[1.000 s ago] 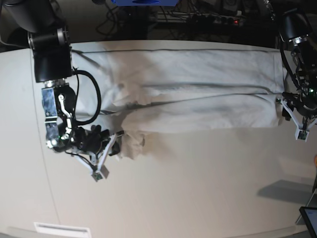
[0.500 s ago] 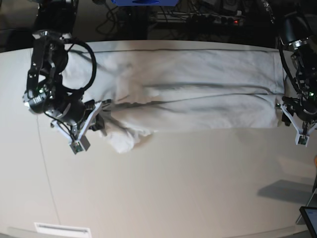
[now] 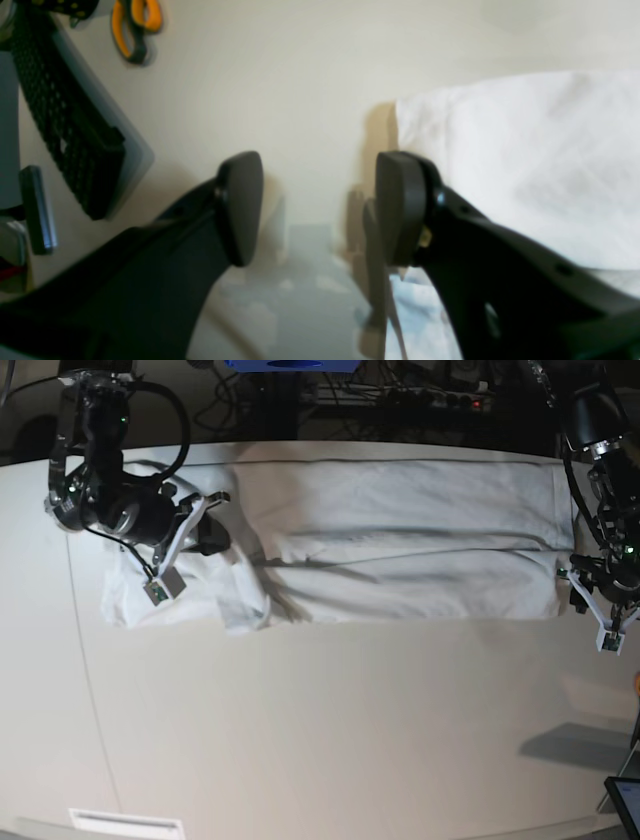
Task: Fold the T-shirt properly
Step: 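Grasp the protruding fabric with the right gripper and drag it onto the fold, then open the right gripper and raise it off the folded shirt, then move both grippers to the two ends of the folded strip and grasp, then pull the strip ends apart with both grippers to straighten it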
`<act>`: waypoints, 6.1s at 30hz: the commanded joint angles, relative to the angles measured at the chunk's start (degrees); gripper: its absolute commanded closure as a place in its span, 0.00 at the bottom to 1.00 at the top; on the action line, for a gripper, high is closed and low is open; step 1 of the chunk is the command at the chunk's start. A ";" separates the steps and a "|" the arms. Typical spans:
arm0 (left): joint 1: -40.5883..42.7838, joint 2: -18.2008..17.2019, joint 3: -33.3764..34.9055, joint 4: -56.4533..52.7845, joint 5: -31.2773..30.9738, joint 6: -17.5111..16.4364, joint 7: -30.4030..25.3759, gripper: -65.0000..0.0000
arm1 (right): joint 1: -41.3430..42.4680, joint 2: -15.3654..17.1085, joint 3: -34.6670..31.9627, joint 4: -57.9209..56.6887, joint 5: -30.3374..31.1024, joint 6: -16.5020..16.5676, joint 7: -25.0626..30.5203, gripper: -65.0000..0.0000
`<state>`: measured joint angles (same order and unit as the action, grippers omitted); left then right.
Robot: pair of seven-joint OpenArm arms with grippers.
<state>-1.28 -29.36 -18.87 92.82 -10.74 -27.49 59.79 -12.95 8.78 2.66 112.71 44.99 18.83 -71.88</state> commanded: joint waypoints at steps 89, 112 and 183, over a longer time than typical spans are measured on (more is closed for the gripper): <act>-20.57 7.34 -12.99 -22.71 -0.20 -11.33 5.66 0.45 | 1.48 12.72 -10.79 0.83 6.39 -9.73 25.15 0.34; -24.44 10.07 -12.82 -31.41 -0.11 -12.51 3.11 0.45 | 0.95 12.81 -14.92 0.83 6.39 -9.56 25.24 0.34; 22.16 -7.34 8.10 22.31 0.41 -12.51 10.06 1.00 | 6.22 9.91 -14.66 -4.18 6.48 -9.91 25.15 0.34</act>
<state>21.08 -35.59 -10.28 114.28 -11.05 -40.38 69.69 -7.73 18.35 -12.40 107.59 50.68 8.47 -47.88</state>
